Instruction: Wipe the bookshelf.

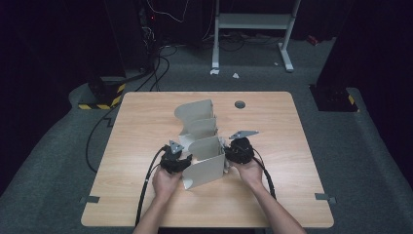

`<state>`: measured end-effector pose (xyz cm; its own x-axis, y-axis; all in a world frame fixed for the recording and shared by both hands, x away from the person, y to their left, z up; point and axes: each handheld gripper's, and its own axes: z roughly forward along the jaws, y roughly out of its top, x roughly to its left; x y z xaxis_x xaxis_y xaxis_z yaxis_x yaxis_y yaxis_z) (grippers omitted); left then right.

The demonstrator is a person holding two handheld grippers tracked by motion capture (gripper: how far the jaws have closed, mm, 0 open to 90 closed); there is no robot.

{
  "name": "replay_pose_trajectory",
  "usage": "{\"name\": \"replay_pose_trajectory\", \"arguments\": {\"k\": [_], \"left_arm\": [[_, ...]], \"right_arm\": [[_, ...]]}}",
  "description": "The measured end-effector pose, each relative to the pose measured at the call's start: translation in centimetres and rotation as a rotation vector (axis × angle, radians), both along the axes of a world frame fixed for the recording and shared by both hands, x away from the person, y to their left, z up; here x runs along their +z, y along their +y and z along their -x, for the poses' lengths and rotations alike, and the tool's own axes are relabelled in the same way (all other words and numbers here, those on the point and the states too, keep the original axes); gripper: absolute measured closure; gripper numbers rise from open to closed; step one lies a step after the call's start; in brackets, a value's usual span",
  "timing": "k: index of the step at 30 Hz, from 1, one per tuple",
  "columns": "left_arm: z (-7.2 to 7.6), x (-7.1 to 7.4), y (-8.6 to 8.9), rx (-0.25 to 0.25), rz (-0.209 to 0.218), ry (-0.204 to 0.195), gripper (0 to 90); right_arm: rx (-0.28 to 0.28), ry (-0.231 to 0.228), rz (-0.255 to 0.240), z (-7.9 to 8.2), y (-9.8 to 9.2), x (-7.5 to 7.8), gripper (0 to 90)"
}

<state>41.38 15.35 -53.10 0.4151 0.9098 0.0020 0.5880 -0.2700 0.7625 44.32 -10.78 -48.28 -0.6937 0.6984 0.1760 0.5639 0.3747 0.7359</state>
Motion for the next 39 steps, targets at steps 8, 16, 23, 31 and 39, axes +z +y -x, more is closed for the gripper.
{"name": "replay_pose_trajectory", "arguments": {"k": [8,16,23,31,39], "left_arm": [[0.0,0.0,0.0,-0.001,-0.001,0.000,45.8],[0.0,0.0,0.0,-0.001,-0.002,0.000,45.7],[0.0,0.0,0.0,0.000,-0.001,0.000,45.7],[0.0,0.0,0.0,0.001,0.000,0.000,45.6],[0.0,0.0,0.0,-0.002,-0.002,0.001,45.3]], "right_arm": [[-0.009,0.027,-0.007,-0.8,0.2,-0.5,84.9],[-0.001,-0.038,-0.083,-0.6,-0.6,3.0,85.0],[0.021,-0.123,-0.118,0.0,-0.6,6.6,85.0],[0.006,-0.154,-0.112,-0.7,-0.4,7.5,85.0],[-0.011,-0.090,-0.076,-1.9,0.2,4.8,84.9]]}}
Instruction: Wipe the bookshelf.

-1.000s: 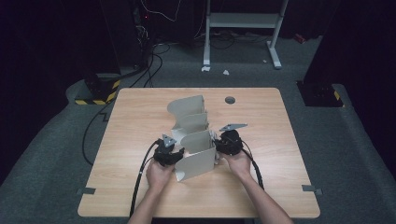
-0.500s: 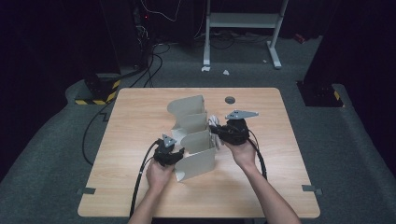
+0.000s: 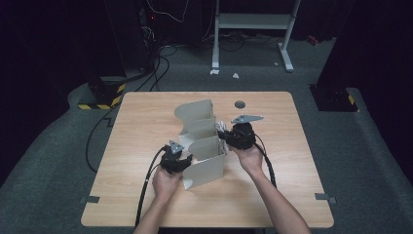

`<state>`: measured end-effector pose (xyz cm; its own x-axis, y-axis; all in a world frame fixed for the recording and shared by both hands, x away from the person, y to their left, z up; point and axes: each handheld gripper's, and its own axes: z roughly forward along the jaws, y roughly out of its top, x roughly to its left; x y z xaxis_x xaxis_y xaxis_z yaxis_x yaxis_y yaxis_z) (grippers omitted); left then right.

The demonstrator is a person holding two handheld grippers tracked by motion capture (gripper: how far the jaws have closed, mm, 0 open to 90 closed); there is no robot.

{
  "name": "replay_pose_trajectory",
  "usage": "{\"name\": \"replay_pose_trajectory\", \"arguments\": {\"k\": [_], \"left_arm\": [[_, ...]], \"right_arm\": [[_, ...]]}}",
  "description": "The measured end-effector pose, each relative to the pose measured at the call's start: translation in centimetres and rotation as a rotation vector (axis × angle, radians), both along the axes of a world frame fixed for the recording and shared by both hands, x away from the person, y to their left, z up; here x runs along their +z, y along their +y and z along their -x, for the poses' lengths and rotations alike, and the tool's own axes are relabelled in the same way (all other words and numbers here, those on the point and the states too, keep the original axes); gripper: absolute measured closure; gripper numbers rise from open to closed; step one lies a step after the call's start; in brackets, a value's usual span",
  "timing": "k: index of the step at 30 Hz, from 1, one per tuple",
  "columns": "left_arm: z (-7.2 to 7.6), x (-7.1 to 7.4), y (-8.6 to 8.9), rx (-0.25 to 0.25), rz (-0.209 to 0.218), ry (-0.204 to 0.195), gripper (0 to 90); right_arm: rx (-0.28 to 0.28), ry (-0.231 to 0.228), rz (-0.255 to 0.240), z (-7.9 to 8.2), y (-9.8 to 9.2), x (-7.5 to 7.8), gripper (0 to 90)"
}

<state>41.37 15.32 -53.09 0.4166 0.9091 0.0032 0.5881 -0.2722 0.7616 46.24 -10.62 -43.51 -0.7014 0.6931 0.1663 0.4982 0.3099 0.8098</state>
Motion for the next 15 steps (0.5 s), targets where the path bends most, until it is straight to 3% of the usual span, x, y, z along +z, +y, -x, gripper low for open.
{"name": "replay_pose_trajectory", "arguments": {"k": [2,3,7,15], "left_arm": [[0.0,0.0,0.0,0.000,0.000,0.000,45.1],[0.0,0.0,0.0,0.000,0.000,0.000,45.1],[0.0,0.0,0.0,-0.001,0.000,0.000,45.1],[0.0,0.0,0.0,-0.002,0.000,0.000,44.9]], "right_arm": [[-0.002,0.011,0.008,-0.1,0.1,-0.4,84.9],[-0.006,0.026,0.024,-0.4,0.3,-1.5,84.9],[-0.013,0.065,0.048,-1.1,0.7,-3.2,85.0],[-0.024,0.123,0.097,-2.3,1.3,-5.7,84.9]]}}
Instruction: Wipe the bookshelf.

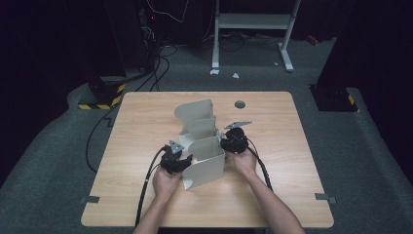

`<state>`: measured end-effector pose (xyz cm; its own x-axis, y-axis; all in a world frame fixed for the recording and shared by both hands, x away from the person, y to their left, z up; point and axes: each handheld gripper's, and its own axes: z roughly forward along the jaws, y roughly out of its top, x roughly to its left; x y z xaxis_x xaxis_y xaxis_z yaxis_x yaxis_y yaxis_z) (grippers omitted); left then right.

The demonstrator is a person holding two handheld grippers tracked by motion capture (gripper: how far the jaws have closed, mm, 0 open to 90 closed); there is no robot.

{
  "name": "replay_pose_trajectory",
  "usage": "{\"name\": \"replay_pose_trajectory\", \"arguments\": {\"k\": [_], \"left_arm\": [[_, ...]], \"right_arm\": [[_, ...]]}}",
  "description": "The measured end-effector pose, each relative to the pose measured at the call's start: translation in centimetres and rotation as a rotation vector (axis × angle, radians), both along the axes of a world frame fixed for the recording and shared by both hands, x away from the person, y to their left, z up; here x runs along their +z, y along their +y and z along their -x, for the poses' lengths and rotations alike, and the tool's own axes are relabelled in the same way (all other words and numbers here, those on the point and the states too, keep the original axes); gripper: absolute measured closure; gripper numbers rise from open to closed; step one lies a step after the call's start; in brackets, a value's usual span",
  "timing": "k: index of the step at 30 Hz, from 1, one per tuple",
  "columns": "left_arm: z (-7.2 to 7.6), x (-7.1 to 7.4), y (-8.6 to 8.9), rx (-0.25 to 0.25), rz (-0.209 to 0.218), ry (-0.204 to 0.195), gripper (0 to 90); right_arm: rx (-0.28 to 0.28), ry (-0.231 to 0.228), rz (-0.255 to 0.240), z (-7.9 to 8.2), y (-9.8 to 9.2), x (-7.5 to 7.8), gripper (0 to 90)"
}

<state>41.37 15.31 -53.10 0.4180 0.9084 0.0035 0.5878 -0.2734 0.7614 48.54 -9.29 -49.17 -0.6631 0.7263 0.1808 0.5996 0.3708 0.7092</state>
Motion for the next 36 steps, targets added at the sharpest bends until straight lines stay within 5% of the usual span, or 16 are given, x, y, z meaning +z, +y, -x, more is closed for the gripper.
{"name": "replay_pose_trajectory", "arguments": {"k": [8,20,25,30,32,36], "left_arm": [[0.0,0.0,0.0,-0.001,0.000,0.000,44.9],[0.0,0.0,0.1,-0.007,0.004,0.002,44.4],[-0.8,0.3,1.0,0.035,0.084,0.046,45.5],[-1.5,0.7,2.7,0.105,0.145,0.051,46.5],[-2.2,1.1,3.2,0.105,0.116,0.088,46.0],[-3.2,2.6,3.8,0.120,0.108,0.071,45.8]], "right_arm": [[-0.004,0.009,-0.017,-0.3,-0.1,0.0,84.8],[0.011,-0.080,-0.081,0.1,-0.7,4.8,84.8],[0.018,-0.097,-0.085,0.2,-1.0,6.0,84.8],[0.023,-0.086,-0.060,0.1,-0.9,5.5,84.8],[0.026,-0.069,-0.049,0.1,-0.8,4.8,84.8],[0.026,-0.038,-0.035,0.2,-0.6,3.3,84.8]]}}
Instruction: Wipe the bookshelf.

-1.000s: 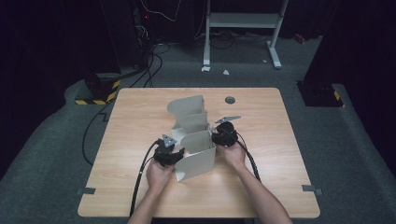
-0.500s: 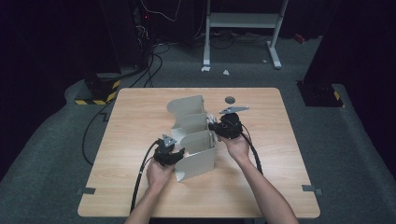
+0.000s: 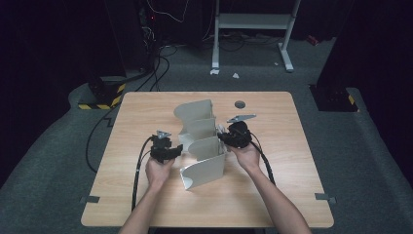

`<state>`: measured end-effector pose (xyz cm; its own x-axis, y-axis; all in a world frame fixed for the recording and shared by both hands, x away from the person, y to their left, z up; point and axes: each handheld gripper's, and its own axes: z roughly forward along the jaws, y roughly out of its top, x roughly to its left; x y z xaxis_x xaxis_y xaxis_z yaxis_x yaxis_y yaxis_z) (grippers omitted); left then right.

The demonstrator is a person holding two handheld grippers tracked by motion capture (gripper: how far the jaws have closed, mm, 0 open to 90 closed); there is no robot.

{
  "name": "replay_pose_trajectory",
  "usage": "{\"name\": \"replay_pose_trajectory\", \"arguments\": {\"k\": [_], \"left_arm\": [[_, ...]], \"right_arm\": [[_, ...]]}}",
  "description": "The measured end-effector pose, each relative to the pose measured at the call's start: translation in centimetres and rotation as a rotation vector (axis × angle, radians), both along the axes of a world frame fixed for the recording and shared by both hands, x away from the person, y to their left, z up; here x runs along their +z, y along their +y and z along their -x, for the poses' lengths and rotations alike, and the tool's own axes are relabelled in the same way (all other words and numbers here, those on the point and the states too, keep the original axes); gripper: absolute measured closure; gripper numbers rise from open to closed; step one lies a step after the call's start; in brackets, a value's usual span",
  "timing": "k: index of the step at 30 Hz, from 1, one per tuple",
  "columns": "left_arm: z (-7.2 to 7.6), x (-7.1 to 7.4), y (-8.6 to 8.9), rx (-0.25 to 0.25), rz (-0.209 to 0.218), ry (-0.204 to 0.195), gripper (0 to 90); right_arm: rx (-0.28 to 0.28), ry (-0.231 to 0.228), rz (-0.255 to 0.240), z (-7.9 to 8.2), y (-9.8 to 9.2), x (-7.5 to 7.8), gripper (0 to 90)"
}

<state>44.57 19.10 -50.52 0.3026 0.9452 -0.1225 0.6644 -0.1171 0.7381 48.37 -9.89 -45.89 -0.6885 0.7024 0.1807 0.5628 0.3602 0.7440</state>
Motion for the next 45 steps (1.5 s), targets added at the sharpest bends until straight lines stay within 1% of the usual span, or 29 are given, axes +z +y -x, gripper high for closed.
{"name": "replay_pose_trajectory", "arguments": {"k": [1,2,4,5,6,10,14,15,18,21,23,24,26,28,29,31,32,35,38,39,41,45], "left_arm": [[-0.3,0.4,0.1,0.002,-0.012,-0.004,45.8],[-0.5,0.8,0.2,0.007,-0.013,-0.015,45.9],[-1.1,1.6,0.3,0.012,-0.020,-0.024,47.4],[-1.3,2.0,0.3,0.013,-0.022,-0.031,50.2],[-1.6,2.3,0.3,0.016,-0.033,-0.032,52.7],[-2.9,3.7,0.2,0.037,-0.052,-0.052,58.3],[-4.0,4.7,0.0,0.049,-0.083,-0.052,63.2],[-4.2,4.9,0.0,0.051,-0.084,-0.051,64.8],[-4.9,5.1,0.2,0.075,-0.056,-0.041,69.8],[-5.4,5.5,0.4,0.096,-0.048,-0.040,72.1],[-5.6,5.7,0.7,0.115,-0.019,-0.044,72.8],[-5.8,5.9,0.8,0.121,-0.014,-0.034,73.0],[-6.1,6.1,0.9,0.116,-0.013,-0.028,73.0],[-6.4,6.4,0.8,0.113,-0.006,-0.035,73.5],[-6.5,6.6,0.8,0.113,0.014,-0.041,73.5],[-6.6,6.7,0.8,0.121,0.037,-0.049,74.6],[-6.6,6.6,0.8,0.119,0.044,-0.046,74.9],[-6.8,6.4,0.8,0.105,0.050,-0.035,75.9],[-6.9,6.3,0.8,0.098,0.055,-0.034,77.4],[-6.9,6.4,0.8,0.096,0.054,-0.029,77.6],[-7.1,6.5,0.5,0.082,0.031,-0.019,77.7],[-7.4,6.7,0.3,0.079,0.035,-0.017,77.7]], "right_arm": [[0.001,0.004,0.000,0.0,0.0,-0.3,84.8],[0.002,0.009,0.005,0.1,0.0,-0.6,84.8],[0.003,0.015,0.024,0.2,0.2,-1.1,84.8],[0.008,0.014,0.032,0.2,0.2,-1.2,84.8],[0.009,0.014,0.034,0.3,0.3,-1.2,84.8],[0.014,0.006,0.033,0.4,0.4,-1.0,84.8],[0.009,0.007,0.027,0.4,0.1,-0.9,84.8],[0.009,0.005,0.026,0.4,0.0,-0.9,84.8],[0.007,0.005,0.021,0.4,-0.1,-0.8,84.8],[0.006,0.003,0.018,0.5,-0.1,-0.7,84.8],[0.007,-0.001,0.018,0.5,-0.1,-0.6,84.8],[0.008,-0.002,0.017,0.5,-0.1,-0.6,84.8],[0.009,-0.003,0.013,0.5,-0.1,-0.5,84.8],[0.011,-0.004,0.011,0.6,-0.1,-0.5,84.8],[0.011,-0.002,0.008,0.6,-0.1,-0.4,84.8],[0.012,-0.001,0.003,0.7,-0.1,-0.3,84.8],[0.013,-0.003,0.001,0.7,-0.2,-0.2,84.8],[0.015,-0.012,-0.014,0.7,-0.4,0.3,84.8],[0.016,-0.013,-0.029,0.7,-0.6,0.8,84.8],[0.019,-0.020,-0.031,0.7,-0.6,1.0,84.8],[0.022,-0.028,-0.034,0.7,-0.5,1.6,84.8],[0.027,-0.051,-0.039,1.0,-0.5,2.4,84.9]]}}
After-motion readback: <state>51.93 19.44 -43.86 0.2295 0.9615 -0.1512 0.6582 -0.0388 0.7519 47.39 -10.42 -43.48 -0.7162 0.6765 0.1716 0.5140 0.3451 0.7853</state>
